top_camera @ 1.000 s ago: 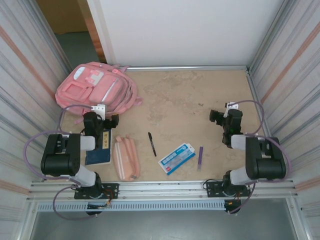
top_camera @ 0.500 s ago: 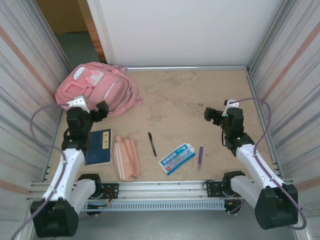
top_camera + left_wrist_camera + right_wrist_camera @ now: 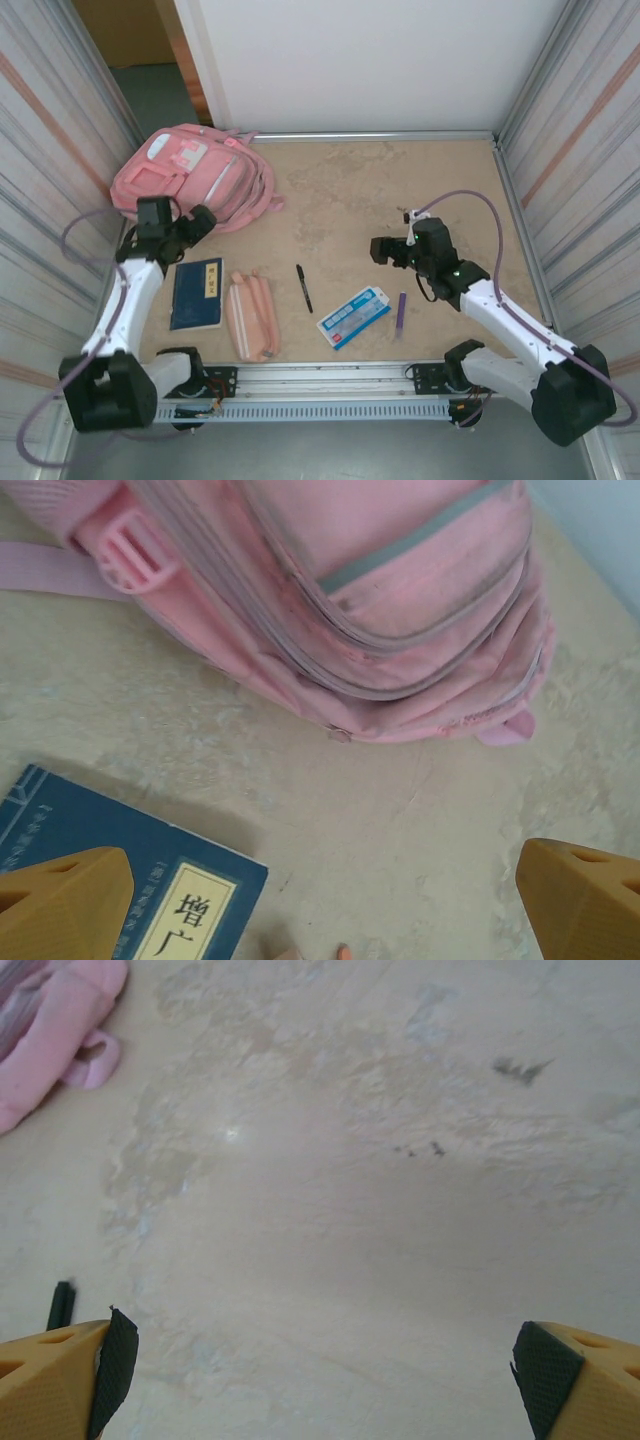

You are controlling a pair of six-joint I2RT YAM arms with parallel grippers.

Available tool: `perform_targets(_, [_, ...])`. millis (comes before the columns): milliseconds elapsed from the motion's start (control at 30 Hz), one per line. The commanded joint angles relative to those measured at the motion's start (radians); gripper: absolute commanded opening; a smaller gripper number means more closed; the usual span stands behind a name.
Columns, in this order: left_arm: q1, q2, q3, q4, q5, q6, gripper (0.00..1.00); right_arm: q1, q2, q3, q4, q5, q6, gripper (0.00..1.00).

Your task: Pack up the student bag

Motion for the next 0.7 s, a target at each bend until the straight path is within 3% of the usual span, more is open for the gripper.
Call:
perform_targets(0, [-0.076, 0.126, 0.156, -0.111, -0.091, 0.066, 0.99, 0.027, 0.056, 0.071, -0.045, 0.021, 0.024, 0.99])
perform_targets(133, [-0.142, 0.312, 0.331, -0.146, -0.145, 0.119, 0.99, 0.061, 0.092, 0.116, -0.09, 0.073, 0.027, 0.99])
perform_targets(300, [-0.148, 0.563, 0.568, -0.161, -0.121, 0.294, 0.99, 0.089, 0.068, 0.125, -0.124, 0.108, 0.051, 0.99])
perform_targets(500, [-0.174, 0.832, 0.814, -0.198, -0.175, 0.51, 0.98, 0.091, 0.0, 0.106, -0.158, 0.126, 0.048, 0.99])
perform_targets(667, [-0.236, 1.061, 1.043, -0.3, -0.377, 0.654, 0.99, 0.091, -0.063, 0.09, -0.181, 0.132, 0.03, 0.99])
